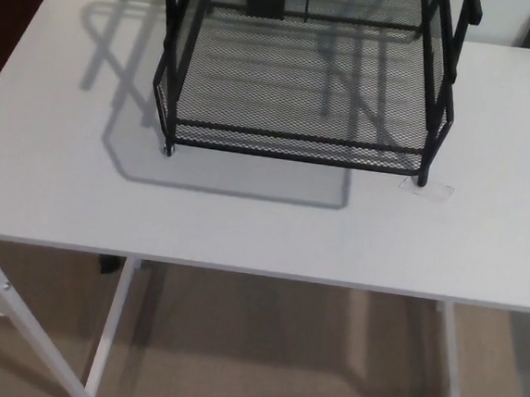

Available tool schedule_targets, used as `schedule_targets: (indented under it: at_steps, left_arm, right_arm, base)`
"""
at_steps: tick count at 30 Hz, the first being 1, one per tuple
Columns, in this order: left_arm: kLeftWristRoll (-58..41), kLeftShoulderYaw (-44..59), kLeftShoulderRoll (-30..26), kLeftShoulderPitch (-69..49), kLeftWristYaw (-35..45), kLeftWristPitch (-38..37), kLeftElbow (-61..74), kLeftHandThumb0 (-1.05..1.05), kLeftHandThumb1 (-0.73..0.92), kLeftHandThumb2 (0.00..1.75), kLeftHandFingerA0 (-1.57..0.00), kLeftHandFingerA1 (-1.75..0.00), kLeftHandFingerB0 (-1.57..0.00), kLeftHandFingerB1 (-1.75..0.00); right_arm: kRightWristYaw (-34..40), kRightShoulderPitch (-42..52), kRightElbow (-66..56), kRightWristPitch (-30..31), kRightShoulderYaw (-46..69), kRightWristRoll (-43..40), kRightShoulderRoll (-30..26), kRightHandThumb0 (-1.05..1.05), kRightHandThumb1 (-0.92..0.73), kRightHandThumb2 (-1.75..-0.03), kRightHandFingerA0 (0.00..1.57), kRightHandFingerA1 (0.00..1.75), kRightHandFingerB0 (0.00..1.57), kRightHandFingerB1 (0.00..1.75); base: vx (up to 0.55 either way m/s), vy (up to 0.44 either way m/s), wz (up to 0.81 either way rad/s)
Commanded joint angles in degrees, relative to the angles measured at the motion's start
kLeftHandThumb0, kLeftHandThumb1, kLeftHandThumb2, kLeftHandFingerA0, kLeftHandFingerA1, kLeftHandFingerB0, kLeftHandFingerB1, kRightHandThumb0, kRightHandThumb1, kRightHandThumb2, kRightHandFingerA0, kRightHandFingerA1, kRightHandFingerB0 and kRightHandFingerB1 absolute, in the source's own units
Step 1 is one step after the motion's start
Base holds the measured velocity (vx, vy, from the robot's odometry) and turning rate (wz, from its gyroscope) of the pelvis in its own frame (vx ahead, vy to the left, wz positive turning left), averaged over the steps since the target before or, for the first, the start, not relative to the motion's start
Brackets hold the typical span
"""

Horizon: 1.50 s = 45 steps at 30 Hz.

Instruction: The robot walks towards a file tray kept in the middle of a desk and uses its right hand to grab a tray and pulls it out towards itself

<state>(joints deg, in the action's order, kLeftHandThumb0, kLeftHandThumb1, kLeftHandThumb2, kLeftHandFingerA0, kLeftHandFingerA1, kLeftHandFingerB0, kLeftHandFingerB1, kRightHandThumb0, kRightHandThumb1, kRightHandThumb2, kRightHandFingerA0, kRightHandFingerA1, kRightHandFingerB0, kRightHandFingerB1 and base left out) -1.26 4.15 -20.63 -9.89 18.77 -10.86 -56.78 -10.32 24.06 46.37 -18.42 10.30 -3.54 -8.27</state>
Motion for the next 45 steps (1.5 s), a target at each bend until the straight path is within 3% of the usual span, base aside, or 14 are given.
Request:
schedule_targets:
  at_steps: [1, 2, 3, 10, 12, 15, 19, 21, 22, 36, 39, 40, 43, 45]
  left_arm:
    - [1.7, -0.6, -1.6, -1.0, -0.4, -1.9, 0.2, -0.27, 0.55, 0.56, -0.66, -0.45, -0.44, -0.55]
    - [1.8, -0.7, -1.5, -1.1, -0.4, -2.2, 0.1, -0.26, 0.56, 0.57, -0.66, -0.46, -0.43, -0.57]
    - [1.7, -0.6, -1.4, -1.3, -0.7, -2.4, -0.9, -0.26, 0.55, 0.56, -0.68, -0.46, -0.44, -0.55]
    - [2.7, -1.2, -1.8, -5.2, -1.7, -4.3, -2.2, -0.3, 0.54, 0.56, -0.66, -0.47, -0.45, -0.56]
    - [2.7, -1.3, -2.0, -6.0, -1.5, -4.8, -2.6, -0.36, 0.46, 0.74, -0.62, -0.57, -0.42, -0.61]
    - [3.5, -2.0, -2.0, -6.8, -2.1, -5.1, -1.5, -0.3, 0.56, 0.57, -0.66, -0.46, -0.45, -0.57]
    - [4.2, -3.0, -1.8, -6.4, -2.5, -5.8, -2.2, -0.37, 0.47, 0.75, -0.57, -0.55, -0.42, -0.61]
    - [3.9, -3.1, -1.5, -5.1, -2.6, -5.5, -3.2, -0.28, 0.57, 0.57, -0.62, -0.45, -0.46, -0.56]
    - [3.7, -3.0, -1.3, -5.2, -2.6, -5.6, -3.5, -0.3, 0.56, 0.57, -0.65, -0.46, -0.47, -0.56]
    - [4.5, -3.3, -2.3, -3.7, -2.6, -4.9, -1.6, -0.39, 0.47, 0.75, -0.55, -0.54, -0.41, -0.6]
    - [3.7, -2.7, -2.3, -2.8, -2.1, -4.9, -2.4, -0.3, 0.55, 0.57, -0.64, -0.45, -0.44, -0.54]
    - [3.8, -2.6, -2.3, -2.4, -2.0, -5.1, -3.3, -0.31, 0.55, 0.57, -0.65, -0.46, -0.45, -0.54]
    - [3.5, -2.4, -2.2, -2.1, -1.7, -5.1, -3.2, -0.37, 0.46, 0.75, -0.61, -0.56, -0.44, -0.61]
    - [3.4, -2.3, -2.1, -2.2, -1.6, -4.2, -2.2, -0.36, 0.46, 0.74, -0.61, -0.56, -0.43, -0.6]
  right_arm:
    - [3.8, 7.1, -13.1, -5.0, -2.1, 3.2, 1.6, -0.41, -0.42, -0.74, 0.61, 0.64, 0.35, 0.52]
    - [3.5, 8.8, -17.2, -5.9, -2.3, 2.6, 2.5, -0.33, -0.54, -0.56, 0.64, 0.54, 0.41, 0.44]
    - [2.9, 14.1, -28.3, -9.4, -3.6, 2.4, 4.3, -0.43, -0.43, -0.76, 0.61, 0.63, 0.37, 0.54]
    - [-0.5, 29.3, -52.6, -8.8, -6.9, -2.0, 6.1, -0.45, -0.43, -0.77, 0.6, 0.64, 0.37, 0.55]
    - [-0.8, 29.6, -50.7, -9.2, -6.6, -1.9, 6.0, -0.38, -0.55, -0.56, 0.65, 0.56, 0.42, 0.47]
    - [0.7, 26.9, -43.3, -11.0, -5.1, 0.8, 5.8, -0.36, -0.53, -0.55, 0.66, 0.57, 0.45, 0.49]
    - [2.7, 25.2, -38.4, -9.8, -4.0, 3.0, 5.1, -0.41, -0.41, -0.74, 0.63, 0.67, 0.42, 0.59]
    - [3.5, 24.2, -37.1, -8.8, -3.8, 4.0, 4.6, -0.43, -0.41, -0.75, 0.64, 0.68, 0.42, 0.58]
    - [3.6, 24.0, -35.8, -9.1, -3.7, 4.1, 4.3, -0.34, -0.53, -0.56, 0.7, 0.63, 0.46, 0.51]
    - [6.9, 19.8, -27.1, -6.1, -5.6, 8.8, 2.3, -0.42, -0.41, -0.74, 0.64, 0.7, 0.43, 0.58]
    - [7.1, 18.3, -26.0, -4.5, -5.6, 9.1, 1.9, -0.36, -0.54, -0.56, 0.64, 0.6, 0.45, 0.49]
    - [6.7, 18.9, -27.7, -2.9, -5.6, 8.7, 2.0, -0.41, -0.42, -0.74, 0.6, 0.66, 0.4, 0.56]
    - [6.8, 18.1, -26.1, -4.9, -5.6, 8.8, 1.7, -0.36, -0.53, -0.55, 0.64, 0.62, 0.47, 0.52]
    - [5.9, 18.0, -25.7, -5.6, -6.0, 8.8, 1.2, -0.45, -0.41, -0.76, 0.58, 0.69, 0.43, 0.6]
  base:
    - [0.0, 0.0, 0.0]
    - [0.0, 0.0, 0.0]
    - [0.0, 0.0, 0.0]
    - [0.0, 0.0, 0.0]
    - [0.0, 0.0, 0.0]
    - [0.0, 0.0, 0.0]
    - [0.0, 0.0, 0.0]
    - [0.0, 0.0, 0.0]
    - [0.0, 0.0, 0.0]
    - [0.0, 0.0, 0.0]
    - [0.0, 0.0, 0.0]
    - [0.0, 0.0, 0.0]
    - [0.0, 0.0, 0.0]
    - [0.0, -0.004, -0.15]
